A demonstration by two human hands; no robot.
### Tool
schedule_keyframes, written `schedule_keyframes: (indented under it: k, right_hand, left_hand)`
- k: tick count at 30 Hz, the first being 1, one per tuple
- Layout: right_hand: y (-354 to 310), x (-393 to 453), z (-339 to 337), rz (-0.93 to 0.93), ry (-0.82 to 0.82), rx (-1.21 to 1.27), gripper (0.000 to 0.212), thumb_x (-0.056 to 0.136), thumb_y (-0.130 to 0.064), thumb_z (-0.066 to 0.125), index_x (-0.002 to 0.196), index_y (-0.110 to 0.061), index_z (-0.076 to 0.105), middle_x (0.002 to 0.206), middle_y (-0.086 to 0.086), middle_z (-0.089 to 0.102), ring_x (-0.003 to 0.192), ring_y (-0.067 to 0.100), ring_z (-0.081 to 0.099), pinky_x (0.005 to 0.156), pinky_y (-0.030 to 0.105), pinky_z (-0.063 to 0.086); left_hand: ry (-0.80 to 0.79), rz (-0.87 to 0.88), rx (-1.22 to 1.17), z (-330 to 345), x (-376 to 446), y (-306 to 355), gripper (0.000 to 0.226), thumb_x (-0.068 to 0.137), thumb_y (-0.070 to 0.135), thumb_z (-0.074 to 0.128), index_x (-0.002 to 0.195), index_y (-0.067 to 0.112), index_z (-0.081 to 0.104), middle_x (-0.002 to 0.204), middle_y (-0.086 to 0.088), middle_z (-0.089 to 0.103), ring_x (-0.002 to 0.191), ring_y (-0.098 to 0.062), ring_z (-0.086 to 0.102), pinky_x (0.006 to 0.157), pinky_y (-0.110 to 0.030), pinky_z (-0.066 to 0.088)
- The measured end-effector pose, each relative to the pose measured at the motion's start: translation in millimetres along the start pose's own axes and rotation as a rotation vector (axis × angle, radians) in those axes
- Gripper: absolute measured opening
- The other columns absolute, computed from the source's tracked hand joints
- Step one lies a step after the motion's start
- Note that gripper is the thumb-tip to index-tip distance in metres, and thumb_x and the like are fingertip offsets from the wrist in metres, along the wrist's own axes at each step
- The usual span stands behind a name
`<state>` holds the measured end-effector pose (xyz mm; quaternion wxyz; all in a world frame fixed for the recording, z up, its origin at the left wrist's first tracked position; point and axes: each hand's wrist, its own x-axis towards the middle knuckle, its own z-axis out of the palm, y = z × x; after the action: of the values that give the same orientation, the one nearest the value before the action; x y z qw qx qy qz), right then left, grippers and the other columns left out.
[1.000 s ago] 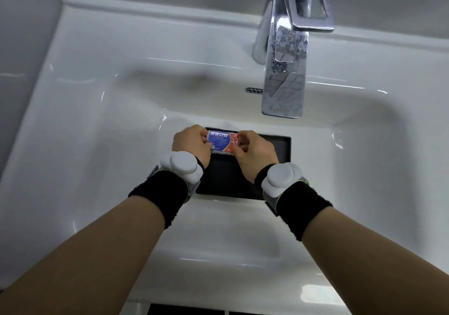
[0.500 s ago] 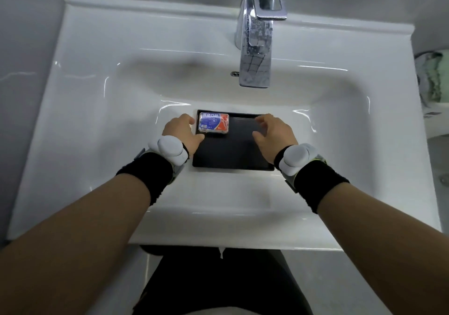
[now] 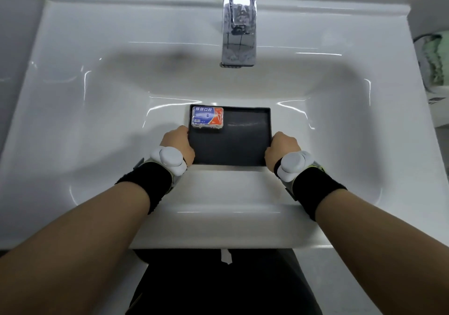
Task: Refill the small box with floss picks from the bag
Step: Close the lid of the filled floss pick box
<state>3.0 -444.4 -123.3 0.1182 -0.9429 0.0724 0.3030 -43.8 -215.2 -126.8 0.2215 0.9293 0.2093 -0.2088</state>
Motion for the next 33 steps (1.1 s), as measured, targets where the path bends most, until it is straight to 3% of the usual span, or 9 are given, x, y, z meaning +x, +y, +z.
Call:
schedule_keyframes:
  k: [7, 11, 16, 20, 24, 29, 33]
  right_hand:
    - [31, -31, -45, -0.018, 0.193, 0.134, 0.022, 0.09, -0.009, 0.045, 0.11, -0.003, 0.053, 0.093, 0.01, 0.053, 0.077, 0.028, 0.049, 0.065, 0.031, 0.038]
    - [57, -43, -80, -0.019, 0.299, 0.145, 0.023, 0.09, -0.011, 0.046, 0.11, -0.003, 0.056, 0.102, 0.015, 0.062, 0.077, 0.028, 0.044, 0.067, 0.031, 0.037]
    - [100, -45, -123, 0.02, 0.402, 0.235, 0.02, 0.087, -0.009, 0.046, 0.102, -0.004, 0.058, 0.098, 0.014, 0.063, 0.079, 0.03, 0.05, 0.066, 0.031, 0.04]
    - [127, -31, -153, 0.047, 0.452, 0.264, 0.023, 0.085, -0.008, 0.045, 0.103, -0.003, 0.058, 0.102, 0.015, 0.062, 0.082, 0.029, 0.048, 0.069, 0.032, 0.04]
    - [142, 0, -181, 0.063, 0.478, 0.315, 0.024, 0.083, -0.007, 0.043, 0.103, -0.004, 0.056, 0.103, 0.017, 0.059, 0.086, 0.034, 0.051, 0.068, 0.033, 0.038]
    - [146, 46, -205, 0.024, 0.5, 0.264, 0.022, 0.082, -0.001, 0.041, 0.095, -0.003, 0.057, 0.095, 0.017, 0.057, 0.077, 0.03, 0.046, 0.065, 0.031, 0.034]
    - [145, 79, -218, -0.019, 0.486, 0.233, 0.018, 0.081, 0.001, 0.042, 0.091, -0.001, 0.057, 0.091, 0.021, 0.058, 0.072, 0.03, 0.047, 0.061, 0.03, 0.031]
  left_hand:
    - [0.042, 0.089, -0.097, -23, -25, 43, 0.046, 0.081, 0.008, 0.055, 0.126, 0.009, 0.051, 0.108, -0.013, 0.068, 0.1, -0.033, 0.06, 0.08, -0.032, 0.047]
    - [0.05, 0.154, -0.136, -38, -38, 85, 0.048, 0.08, 0.011, 0.056, 0.127, 0.012, 0.051, 0.11, -0.01, 0.067, 0.099, -0.031, 0.061, 0.085, -0.034, 0.05]
    - [0.086, 0.212, -0.235, -41, -48, 145, 0.043, 0.08, 0.009, 0.055, 0.122, 0.015, 0.054, 0.1, -0.007, 0.069, 0.092, -0.028, 0.062, 0.077, -0.029, 0.047]
    - [0.093, 0.222, -0.331, -40, -46, 192, 0.041, 0.081, 0.006, 0.053, 0.121, 0.018, 0.057, 0.103, -0.005, 0.069, 0.087, -0.023, 0.06, 0.075, -0.024, 0.044]
    - [0.109, 0.227, -0.318, -43, -23, 238, 0.044, 0.081, 0.006, 0.051, 0.124, 0.018, 0.056, 0.107, -0.006, 0.07, 0.098, -0.027, 0.063, 0.084, -0.027, 0.048]
    - [0.13, 0.236, -0.264, -47, 15, 272, 0.044, 0.082, 0.007, 0.051, 0.125, 0.014, 0.054, 0.109, -0.009, 0.069, 0.101, -0.032, 0.062, 0.088, -0.037, 0.051]
    - [0.135, 0.214, -0.219, -45, 41, 288, 0.038, 0.085, 0.005, 0.049, 0.122, 0.01, 0.056, 0.108, -0.013, 0.068, 0.098, -0.033, 0.062, 0.085, -0.036, 0.051]
